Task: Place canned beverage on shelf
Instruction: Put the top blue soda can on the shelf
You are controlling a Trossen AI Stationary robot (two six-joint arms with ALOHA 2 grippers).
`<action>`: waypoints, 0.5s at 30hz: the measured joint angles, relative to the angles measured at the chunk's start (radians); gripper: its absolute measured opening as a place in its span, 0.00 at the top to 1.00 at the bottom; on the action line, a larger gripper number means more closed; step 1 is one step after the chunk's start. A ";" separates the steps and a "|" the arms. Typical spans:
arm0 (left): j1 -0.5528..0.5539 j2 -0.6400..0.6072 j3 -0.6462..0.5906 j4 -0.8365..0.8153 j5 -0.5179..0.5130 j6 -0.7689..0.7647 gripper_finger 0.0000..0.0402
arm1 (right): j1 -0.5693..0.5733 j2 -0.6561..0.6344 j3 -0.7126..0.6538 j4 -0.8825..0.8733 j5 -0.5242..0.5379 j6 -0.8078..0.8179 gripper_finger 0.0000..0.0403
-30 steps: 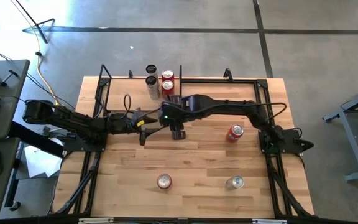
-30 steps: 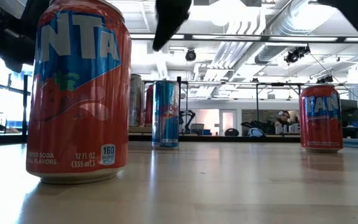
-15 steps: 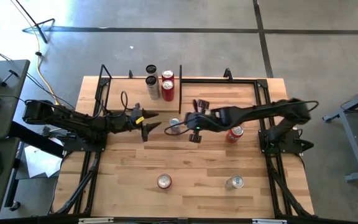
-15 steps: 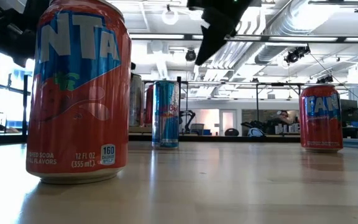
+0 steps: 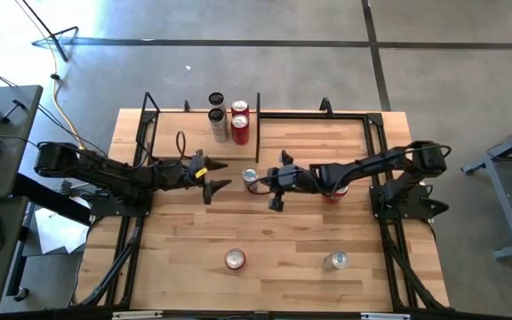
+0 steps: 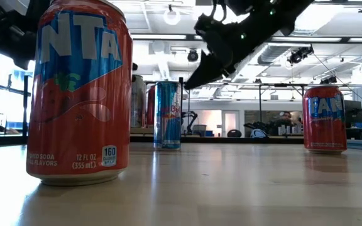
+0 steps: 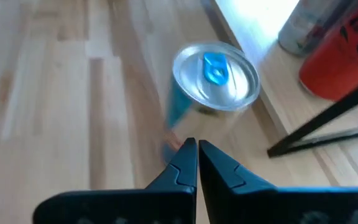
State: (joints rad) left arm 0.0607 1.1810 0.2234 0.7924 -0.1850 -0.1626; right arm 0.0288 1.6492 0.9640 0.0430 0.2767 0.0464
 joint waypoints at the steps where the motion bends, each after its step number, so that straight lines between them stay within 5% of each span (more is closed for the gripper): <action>1: 0.003 0.008 0.000 0.000 -0.003 0.006 0.29 | -0.007 0.007 -0.005 0.002 0.000 0.001 1.00; 15: 0.012 0.255 0.129 0.012 -0.004 0.173 0.27 | -0.055 0.068 -0.007 0.122 -0.082 -0.030 1.00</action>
State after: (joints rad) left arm 0.0726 1.4356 0.3528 0.8040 -0.1890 0.0105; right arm -0.0265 1.7172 0.9565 0.1652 0.1951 0.0167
